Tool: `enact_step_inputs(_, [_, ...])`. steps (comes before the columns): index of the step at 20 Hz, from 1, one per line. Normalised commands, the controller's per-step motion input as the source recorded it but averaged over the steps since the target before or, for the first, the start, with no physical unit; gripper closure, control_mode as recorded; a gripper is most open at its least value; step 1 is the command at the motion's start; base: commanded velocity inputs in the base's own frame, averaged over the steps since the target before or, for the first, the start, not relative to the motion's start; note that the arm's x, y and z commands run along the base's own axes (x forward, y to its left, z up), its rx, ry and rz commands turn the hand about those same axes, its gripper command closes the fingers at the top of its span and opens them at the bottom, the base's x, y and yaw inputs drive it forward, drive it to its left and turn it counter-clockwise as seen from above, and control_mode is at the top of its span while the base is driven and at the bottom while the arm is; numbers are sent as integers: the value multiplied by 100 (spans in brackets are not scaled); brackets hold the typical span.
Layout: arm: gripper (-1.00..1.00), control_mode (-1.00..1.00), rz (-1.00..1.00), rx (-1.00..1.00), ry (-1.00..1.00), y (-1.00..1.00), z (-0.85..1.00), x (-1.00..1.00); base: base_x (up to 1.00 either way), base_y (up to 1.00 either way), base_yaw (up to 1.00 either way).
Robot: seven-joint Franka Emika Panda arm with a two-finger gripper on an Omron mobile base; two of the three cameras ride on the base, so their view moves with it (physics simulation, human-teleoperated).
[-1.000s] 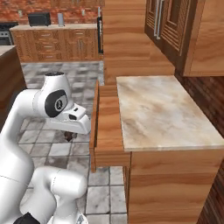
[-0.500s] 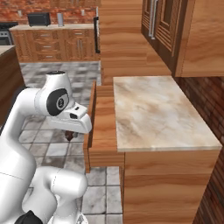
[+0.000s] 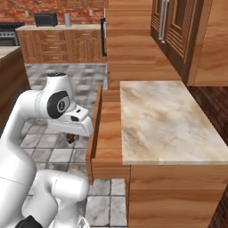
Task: Pick up the metallic utensils from the counter and place them in the open drawer. Make sure not to pick up any wooden utensils.
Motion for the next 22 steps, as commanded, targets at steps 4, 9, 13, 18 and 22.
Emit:
enact_step_inputs(4, [100,100,0,0,0,0,0,0,4,-17,7])
enact_step_inputs(9, [100,-100,4,0,0,0,-12,12,0,-2,2])
enact_step_inputs(13, [100,-100,14,0,-5,-2,-31,70,0,0,0])
enact_step_inputs(18, [100,-100,10,0,-1,4,-32,84,0,0,0])
enact_step_inputs(22, [100,-100,8,0,0,1,-44,91,0,0,0])
